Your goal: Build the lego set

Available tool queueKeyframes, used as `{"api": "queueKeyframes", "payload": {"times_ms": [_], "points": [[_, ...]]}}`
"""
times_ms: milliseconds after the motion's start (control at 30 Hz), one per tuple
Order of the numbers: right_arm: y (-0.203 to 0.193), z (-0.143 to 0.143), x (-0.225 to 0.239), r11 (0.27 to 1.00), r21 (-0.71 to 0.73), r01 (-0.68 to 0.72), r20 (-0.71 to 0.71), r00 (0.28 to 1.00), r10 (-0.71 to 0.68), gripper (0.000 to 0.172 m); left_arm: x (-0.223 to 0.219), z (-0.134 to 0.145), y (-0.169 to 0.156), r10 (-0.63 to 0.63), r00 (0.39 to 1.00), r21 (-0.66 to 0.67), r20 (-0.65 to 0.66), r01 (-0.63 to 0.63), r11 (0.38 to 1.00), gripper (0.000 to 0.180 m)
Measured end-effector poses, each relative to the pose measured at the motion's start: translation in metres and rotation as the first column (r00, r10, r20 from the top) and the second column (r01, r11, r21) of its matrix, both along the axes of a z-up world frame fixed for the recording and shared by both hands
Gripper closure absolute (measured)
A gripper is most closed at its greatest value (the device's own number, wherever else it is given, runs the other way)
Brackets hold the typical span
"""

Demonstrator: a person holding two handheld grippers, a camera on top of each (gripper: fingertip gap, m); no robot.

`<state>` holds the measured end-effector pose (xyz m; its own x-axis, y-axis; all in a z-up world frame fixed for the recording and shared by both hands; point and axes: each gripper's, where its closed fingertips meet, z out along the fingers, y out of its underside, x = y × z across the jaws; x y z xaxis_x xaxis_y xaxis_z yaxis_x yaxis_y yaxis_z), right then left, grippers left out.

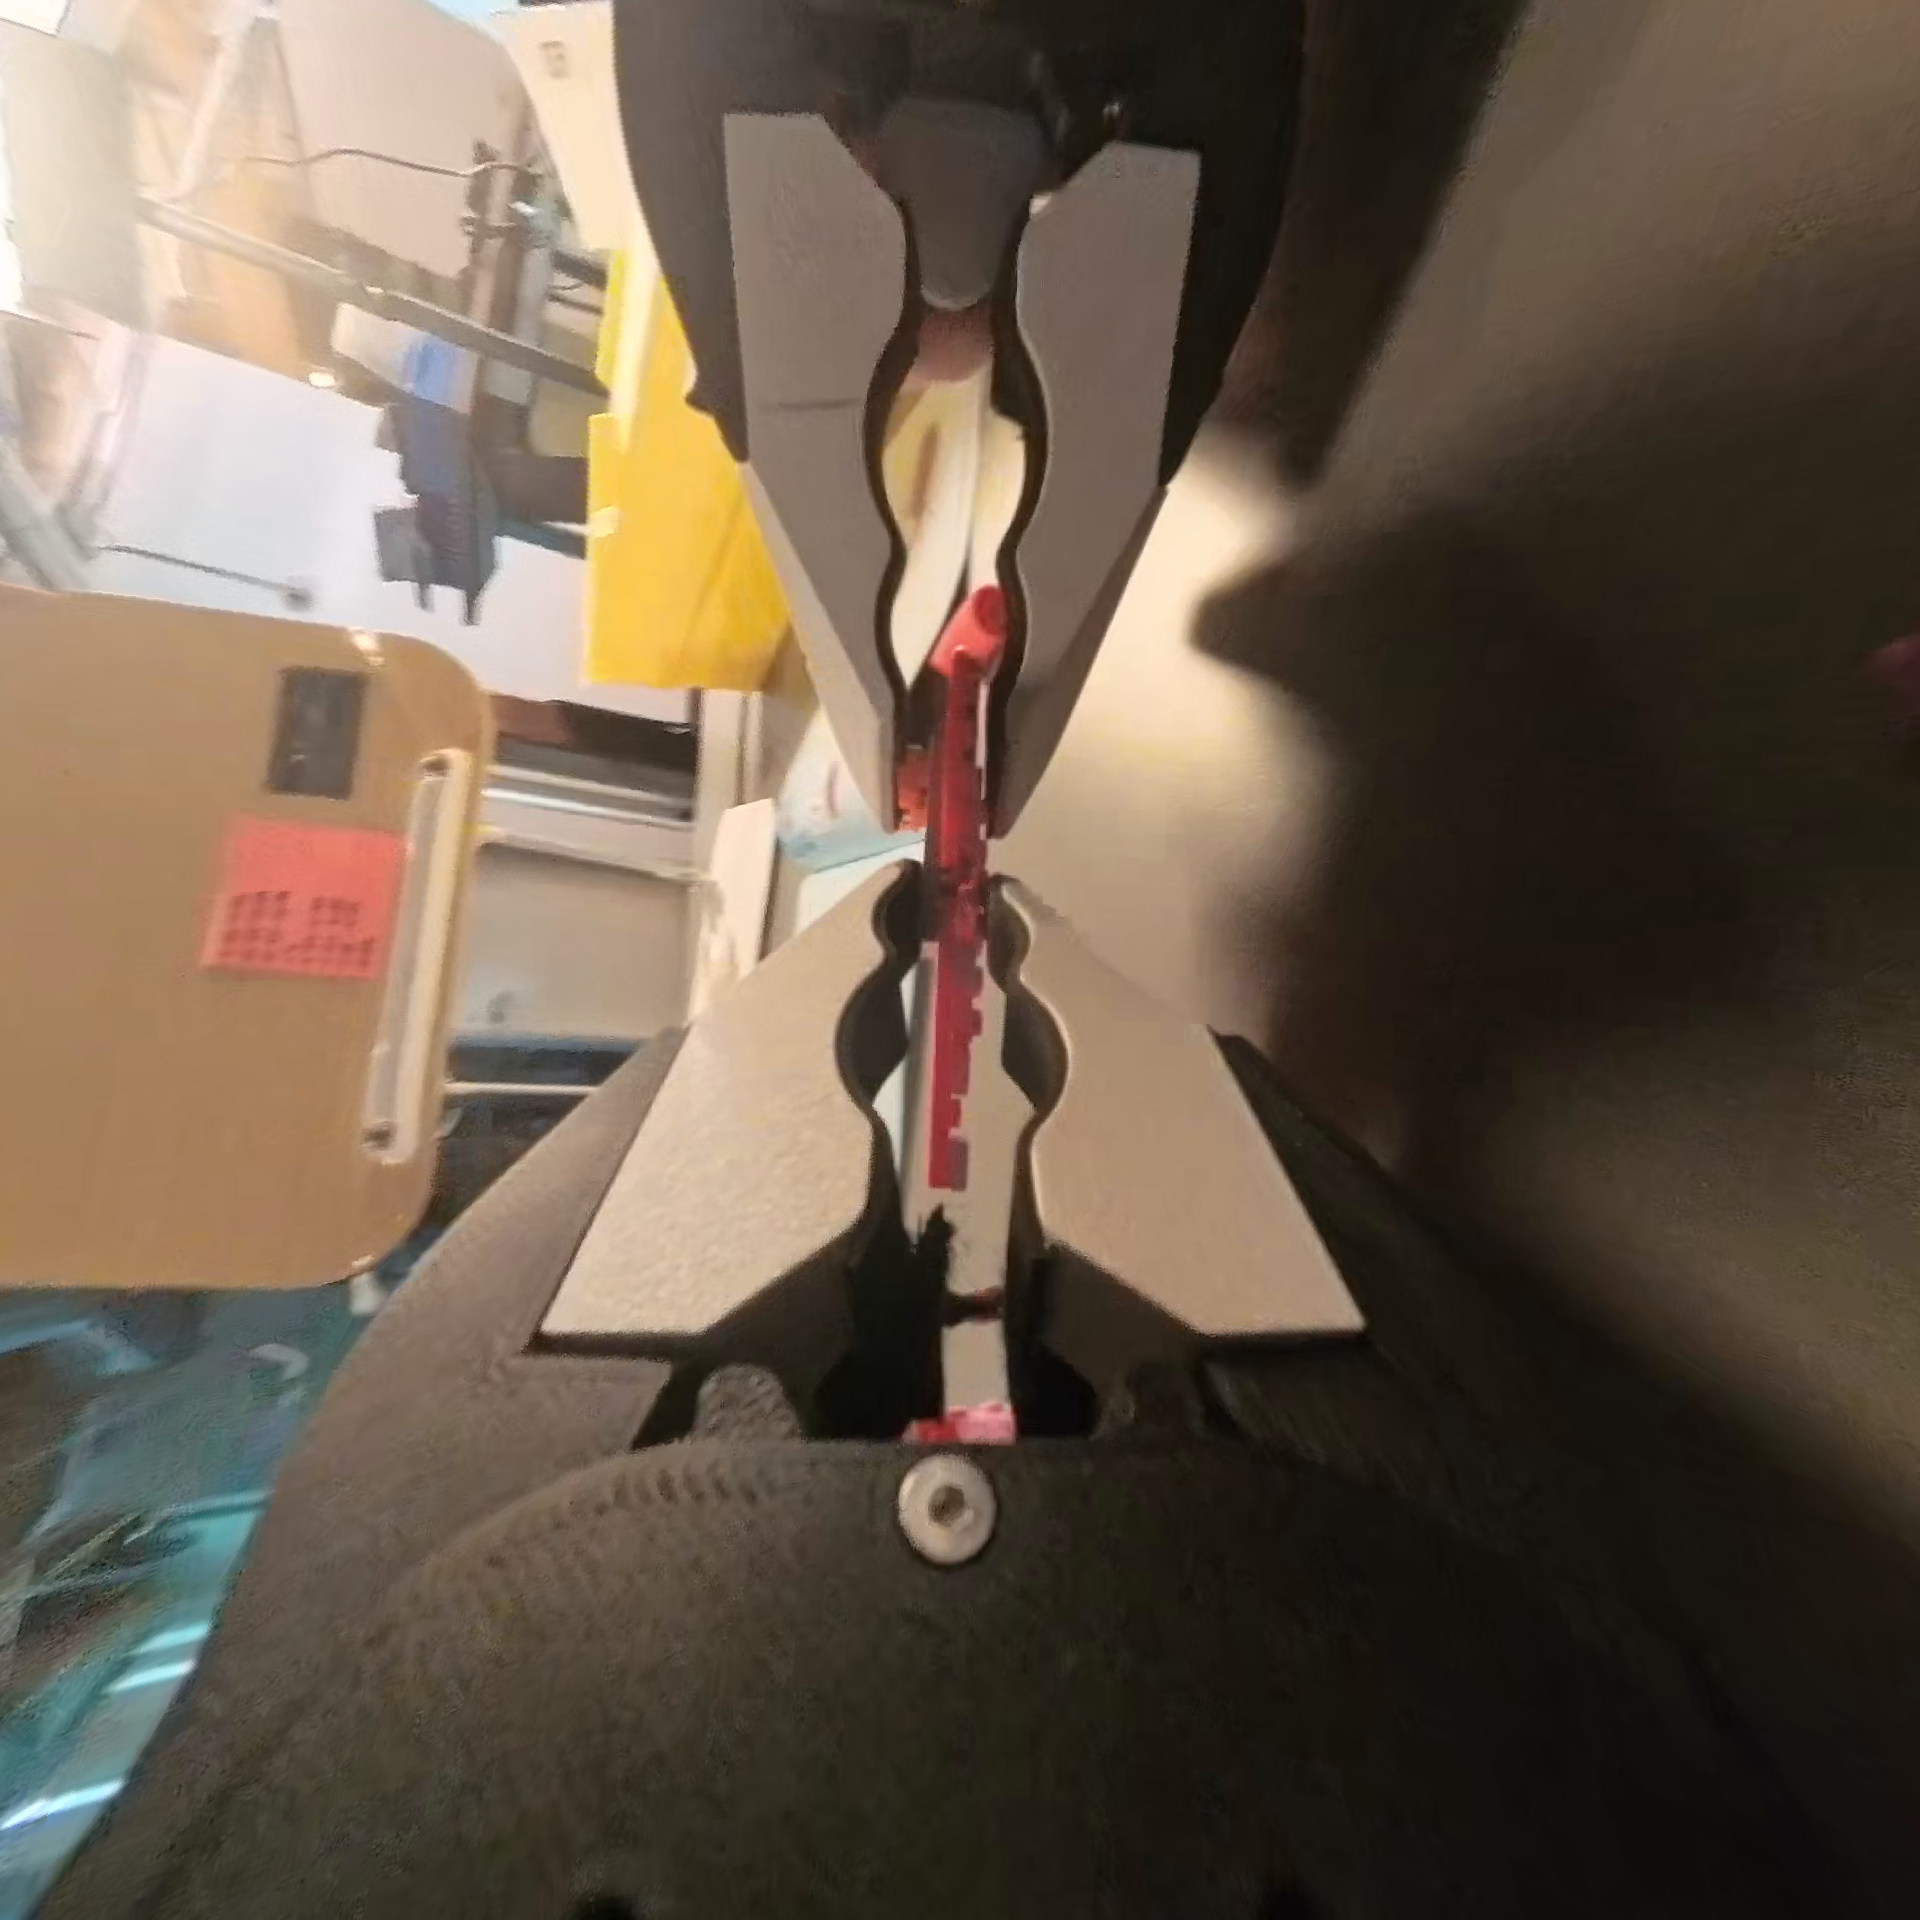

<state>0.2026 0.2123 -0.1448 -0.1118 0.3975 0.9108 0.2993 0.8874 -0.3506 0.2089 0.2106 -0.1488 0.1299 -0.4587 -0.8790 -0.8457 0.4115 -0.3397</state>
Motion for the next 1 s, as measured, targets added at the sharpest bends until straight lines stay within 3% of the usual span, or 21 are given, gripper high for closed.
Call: {"api": "queueKeyframes", "payload": {"times_ms": [133,400,567,800,1000], "points": [[-0.011,-0.004,0.001,0.981,-0.181,-0.076,0.008,0.997,0.079,0.158,0.001,-0.004,-0.011,-0.043,0.996,-0.153,0.084,0.055,0.987,0.170],[-0.012,0.002,0.002,0.970,-0.217,-0.108,-0.045,0.994,0.101,0.157,0.001,0.001,-0.011,-0.024,0.976,-0.228,0.215,0.074,0.971,0.170],[-0.012,0.003,0.002,0.969,-0.220,-0.116,-0.058,0.993,0.105,0.157,0.001,0.001,-0.010,-0.012,0.973,-0.242,0.230,0.069,0.968,0.170],[0.005,-0.008,0.000,0.995,0.102,0.014,0.032,0.999,-0.018,0.156,-0.002,-0.009,0.007,0.135,0.986,-0.187,0.094,-0.116,0.975,0.170],[0.015,-0.009,0.000,0.977,0.188,0.098,0.071,0.991,-0.114,0.157,-0.005,-0.008,0.013,0.213,0.976,-0.146,0.039,-0.205,0.968,0.170]]}}
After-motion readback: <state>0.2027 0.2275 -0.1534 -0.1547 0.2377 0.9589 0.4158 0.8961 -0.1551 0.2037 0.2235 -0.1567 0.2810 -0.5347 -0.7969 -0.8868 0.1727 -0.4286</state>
